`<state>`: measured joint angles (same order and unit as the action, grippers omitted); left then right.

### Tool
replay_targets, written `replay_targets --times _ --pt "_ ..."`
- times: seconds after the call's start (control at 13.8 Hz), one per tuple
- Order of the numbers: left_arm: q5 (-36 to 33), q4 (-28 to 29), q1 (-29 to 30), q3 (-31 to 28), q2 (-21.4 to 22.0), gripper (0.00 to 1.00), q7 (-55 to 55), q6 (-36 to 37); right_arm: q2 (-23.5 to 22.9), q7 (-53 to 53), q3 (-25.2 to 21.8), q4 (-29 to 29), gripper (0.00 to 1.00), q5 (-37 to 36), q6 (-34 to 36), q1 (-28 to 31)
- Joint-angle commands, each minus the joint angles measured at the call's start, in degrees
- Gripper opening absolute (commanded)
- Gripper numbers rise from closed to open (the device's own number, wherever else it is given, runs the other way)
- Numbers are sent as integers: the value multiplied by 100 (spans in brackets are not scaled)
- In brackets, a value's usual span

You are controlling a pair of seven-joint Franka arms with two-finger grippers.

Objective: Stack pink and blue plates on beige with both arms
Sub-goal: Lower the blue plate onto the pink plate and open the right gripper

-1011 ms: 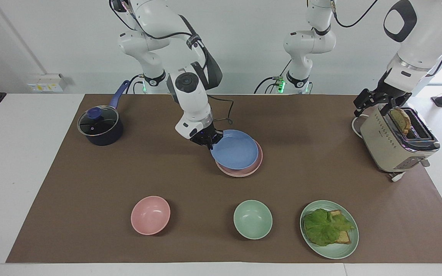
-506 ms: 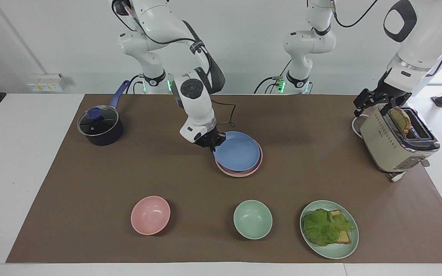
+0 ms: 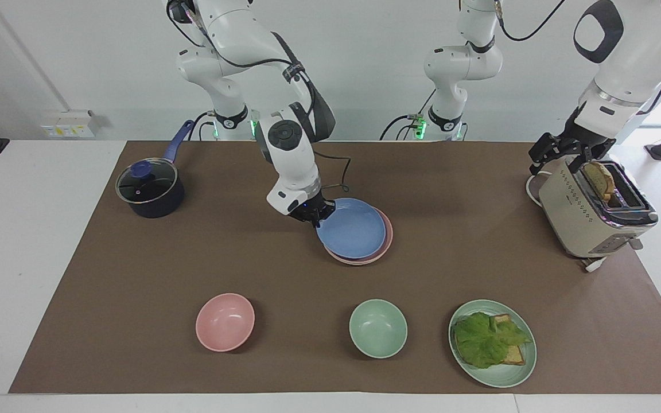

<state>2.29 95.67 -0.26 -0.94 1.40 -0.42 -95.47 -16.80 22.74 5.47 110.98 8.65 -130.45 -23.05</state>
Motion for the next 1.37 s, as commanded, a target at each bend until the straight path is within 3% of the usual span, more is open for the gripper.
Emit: replay_targets --times 0.0,0.14,0.43,0.65,0.79,1.01,1.3 --pt "-88 -58 -71 -56 27 100 51 116 -7 63 24 46 14 146 -85 28" --pt "-88 -58 -71 -56 27 100 51 116 -16 73 24 46 21 146 -85 11" --pt "-88 -58 -71 -56 27 100 51 116 -16 90 24 37 62 390 -94 2" --pt "-88 -58 -71 -56 27 100 51 116 -25 99 24 37 75 594 -235 -33" --pt "-88 -58 -71 -56 27 100 51 116 -16 99 24 -24 100 585 -209 -60" --pt "-88 -58 -71 -56 27 100 51 116 281 11 -19 -77 100 445 -77 36" --pt "-88 -58 -71 -56 27 100 51 116 774 11 -37 -191 100 -538 396 677"
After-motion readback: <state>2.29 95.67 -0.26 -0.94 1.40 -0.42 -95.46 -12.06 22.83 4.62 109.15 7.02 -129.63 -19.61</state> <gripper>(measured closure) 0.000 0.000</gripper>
